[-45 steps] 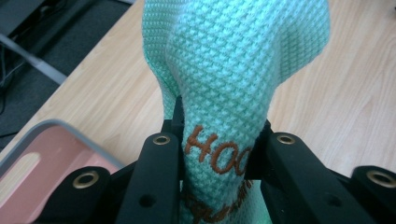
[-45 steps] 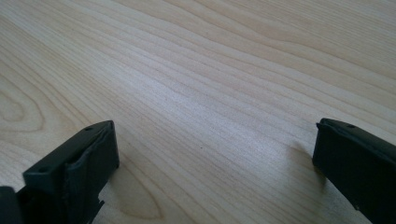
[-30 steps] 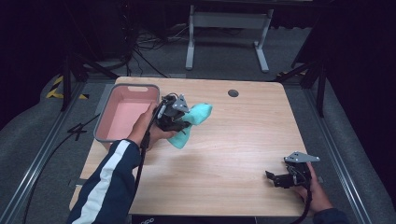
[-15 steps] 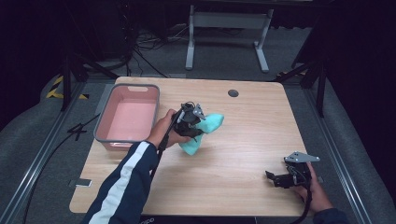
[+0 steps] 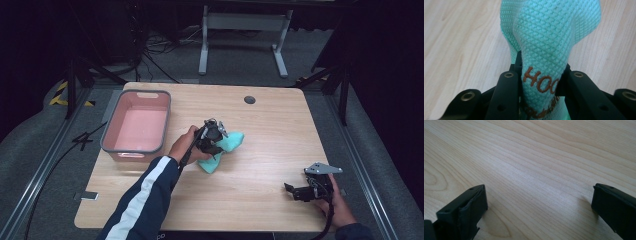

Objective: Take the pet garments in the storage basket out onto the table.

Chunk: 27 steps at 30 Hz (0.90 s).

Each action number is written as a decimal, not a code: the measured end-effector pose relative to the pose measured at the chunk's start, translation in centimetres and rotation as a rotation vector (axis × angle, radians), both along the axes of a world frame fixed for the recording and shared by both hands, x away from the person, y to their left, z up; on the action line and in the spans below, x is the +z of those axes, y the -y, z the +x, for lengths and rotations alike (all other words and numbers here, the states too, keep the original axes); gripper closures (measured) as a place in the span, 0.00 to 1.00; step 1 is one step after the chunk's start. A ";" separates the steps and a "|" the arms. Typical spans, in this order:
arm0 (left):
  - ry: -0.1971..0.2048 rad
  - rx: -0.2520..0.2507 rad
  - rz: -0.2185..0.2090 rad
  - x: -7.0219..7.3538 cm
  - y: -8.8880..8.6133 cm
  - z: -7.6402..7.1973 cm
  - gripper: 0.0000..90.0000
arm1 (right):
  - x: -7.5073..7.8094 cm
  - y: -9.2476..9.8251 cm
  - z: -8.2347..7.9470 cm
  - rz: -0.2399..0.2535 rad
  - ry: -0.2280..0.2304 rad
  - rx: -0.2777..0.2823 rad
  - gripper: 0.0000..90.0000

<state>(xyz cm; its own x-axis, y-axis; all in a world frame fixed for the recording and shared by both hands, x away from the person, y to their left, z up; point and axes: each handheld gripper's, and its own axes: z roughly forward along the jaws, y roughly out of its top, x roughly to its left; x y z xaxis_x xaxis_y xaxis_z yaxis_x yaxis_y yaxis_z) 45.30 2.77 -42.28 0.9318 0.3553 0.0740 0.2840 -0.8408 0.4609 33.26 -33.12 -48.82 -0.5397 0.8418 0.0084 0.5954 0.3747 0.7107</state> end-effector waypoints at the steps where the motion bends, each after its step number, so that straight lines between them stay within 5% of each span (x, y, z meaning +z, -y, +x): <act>1: -0.001 -0.003 -0.006 -0.3 0.2 0.0 0.79 | 0.0 0.0 0.0 0.001 0.000 -0.001 0.01; 8: -0.037 -0.013 0.022 -2.7 1.6 -0.4 0.77 | 0.0 0.0 0.0 0.000 0.000 0.000 0.01; 13: -0.029 -0.009 0.005 -2.8 1.9 -0.6 0.67 | 0.0 0.0 0.0 0.000 0.000 0.000 0.01; 18: -0.026 0.004 -0.040 -1.6 1.5 -1.1 0.52 | 0.0 0.0 0.0 0.000 0.000 0.000 0.01; 27: 0.067 -0.007 -0.090 1.8 0.3 -2.6 0.38 | 0.0 0.0 0.0 0.000 0.000 0.000 0.01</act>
<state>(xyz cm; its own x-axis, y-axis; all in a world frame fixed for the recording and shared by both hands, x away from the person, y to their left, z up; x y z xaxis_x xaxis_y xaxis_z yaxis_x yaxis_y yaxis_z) 42.71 2.45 -40.44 0.9285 0.3564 0.1041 0.2441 -0.7973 0.5521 33.26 -33.12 -48.82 -0.5398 0.8417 0.0083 0.5953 0.3748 0.7107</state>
